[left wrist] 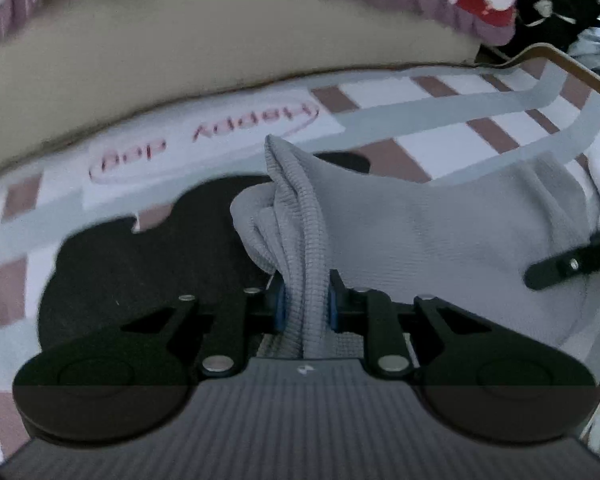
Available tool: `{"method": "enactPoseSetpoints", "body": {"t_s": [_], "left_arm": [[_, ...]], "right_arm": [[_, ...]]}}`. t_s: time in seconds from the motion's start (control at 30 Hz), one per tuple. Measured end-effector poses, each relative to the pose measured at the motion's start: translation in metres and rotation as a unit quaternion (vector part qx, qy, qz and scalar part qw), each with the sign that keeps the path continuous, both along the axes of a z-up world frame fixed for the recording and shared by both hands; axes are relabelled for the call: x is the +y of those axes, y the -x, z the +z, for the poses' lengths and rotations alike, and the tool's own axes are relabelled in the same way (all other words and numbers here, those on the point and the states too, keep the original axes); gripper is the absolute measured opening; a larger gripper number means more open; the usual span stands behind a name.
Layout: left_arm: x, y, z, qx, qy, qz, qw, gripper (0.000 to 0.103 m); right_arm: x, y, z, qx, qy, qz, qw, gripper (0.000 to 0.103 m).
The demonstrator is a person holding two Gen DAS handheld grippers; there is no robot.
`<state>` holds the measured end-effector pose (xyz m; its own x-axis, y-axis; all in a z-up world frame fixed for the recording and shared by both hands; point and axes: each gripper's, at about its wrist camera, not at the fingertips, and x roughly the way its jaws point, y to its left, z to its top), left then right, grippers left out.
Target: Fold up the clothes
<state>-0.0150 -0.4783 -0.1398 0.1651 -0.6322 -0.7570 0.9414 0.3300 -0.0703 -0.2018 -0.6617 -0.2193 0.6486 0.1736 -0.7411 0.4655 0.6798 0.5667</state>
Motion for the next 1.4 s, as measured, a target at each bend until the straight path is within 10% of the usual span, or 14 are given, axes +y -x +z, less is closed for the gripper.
{"method": "enactPoseSetpoints", "body": {"t_s": [0.2, 0.47, 0.6, 0.63, 0.73, 0.97, 1.4], "left_arm": [[-0.002, -0.014, -0.014, 0.046, -0.018, 0.017, 0.9986, 0.023], [-0.012, -0.041, -0.039, 0.129, -0.007, 0.038, 0.9909, 0.069], [-0.015, -0.038, -0.038, 0.105, 0.008, 0.048, 0.9932, 0.033], [-0.013, -0.029, -0.036, 0.073, 0.011, 0.035, 0.9967, 0.026], [-0.006, -0.005, -0.026, -0.004, 0.017, 0.005, 0.9998, 0.022], [0.020, -0.002, 0.019, -0.073, 0.080, 0.004, 0.9941, 0.022], [0.088, -0.035, 0.053, -0.064, 0.154, 0.090, 0.9819, 0.022]], "right_arm": [[-0.001, -0.016, 0.006, 0.033, 0.022, 0.020, 0.999, 0.046], [-0.014, -0.006, -0.019, 0.034, -0.040, -0.010, 0.999, 0.076], [-0.011, -0.017, -0.023, 0.008, -0.032, 0.002, 0.999, 0.078], [-0.008, -0.021, -0.022, 0.004, -0.021, 0.015, 1.000, 0.061], [-0.004, -0.026, -0.012, -0.019, -0.006, 0.032, 0.999, 0.044], [0.006, -0.044, 0.033, -0.050, 0.036, 0.062, 0.996, 0.041], [0.043, -0.102, 0.105, -0.087, 0.119, 0.148, 0.978, 0.040]]}}
